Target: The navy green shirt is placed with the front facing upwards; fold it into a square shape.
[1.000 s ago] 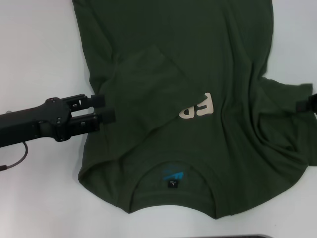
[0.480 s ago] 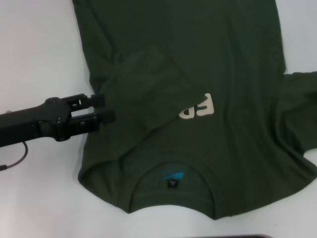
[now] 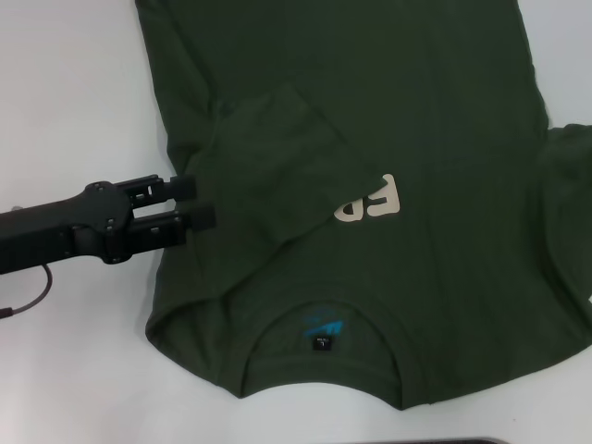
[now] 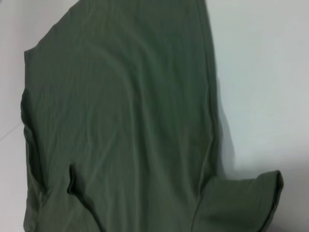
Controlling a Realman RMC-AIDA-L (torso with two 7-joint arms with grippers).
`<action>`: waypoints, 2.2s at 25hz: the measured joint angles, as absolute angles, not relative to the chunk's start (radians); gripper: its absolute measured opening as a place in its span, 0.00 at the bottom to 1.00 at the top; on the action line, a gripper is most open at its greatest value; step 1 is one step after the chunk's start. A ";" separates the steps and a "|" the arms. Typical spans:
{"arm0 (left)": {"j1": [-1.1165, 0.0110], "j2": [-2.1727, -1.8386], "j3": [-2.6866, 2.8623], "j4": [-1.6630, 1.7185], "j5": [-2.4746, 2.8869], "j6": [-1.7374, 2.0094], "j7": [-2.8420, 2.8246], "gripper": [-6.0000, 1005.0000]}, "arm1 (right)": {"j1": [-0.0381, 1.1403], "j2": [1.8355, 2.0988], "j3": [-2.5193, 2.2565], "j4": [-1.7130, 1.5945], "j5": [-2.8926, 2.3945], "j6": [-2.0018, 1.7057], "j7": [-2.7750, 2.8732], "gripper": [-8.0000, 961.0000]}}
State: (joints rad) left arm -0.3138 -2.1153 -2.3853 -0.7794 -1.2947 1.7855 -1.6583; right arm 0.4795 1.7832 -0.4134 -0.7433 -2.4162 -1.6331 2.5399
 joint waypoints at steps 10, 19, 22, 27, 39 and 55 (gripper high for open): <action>-0.310 -2.115 -2.387 -0.779 -1.295 1.786 -1.658 0.70 | 0.478 1.782 -0.391 -0.761 -2.413 -1.673 2.551 0.04; -0.312 -2.116 -2.387 -0.779 -1.298 1.781 -1.658 0.70 | 0.510 1.799 -0.390 -0.749 -2.385 -1.753 2.546 0.04; -0.313 -2.116 -2.387 -0.779 -1.298 1.778 -1.658 0.70 | 0.533 1.816 -0.395 -0.725 -2.367 -1.765 2.544 0.04; -0.313 -2.117 -2.387 -0.779 -1.302 1.773 -1.658 0.70 | 0.575 1.845 -0.403 -0.644 -2.357 -1.745 2.522 0.04; -0.318 -2.117 -2.436 -0.781 -1.303 1.745 -1.689 0.67 | 0.598 1.892 -0.420 -0.561 -2.328 -1.623 2.506 0.05; -0.321 -2.120 -2.441 -0.781 -1.302 1.748 -1.695 0.66 | 0.597 1.914 -0.448 -0.478 -2.233 -1.474 2.505 0.05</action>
State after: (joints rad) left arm -0.3214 -2.1201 -2.4408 -0.7807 -1.3022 1.7481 -1.6954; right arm 0.5971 1.9143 -0.4478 -0.4777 -2.2335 -1.4743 2.5048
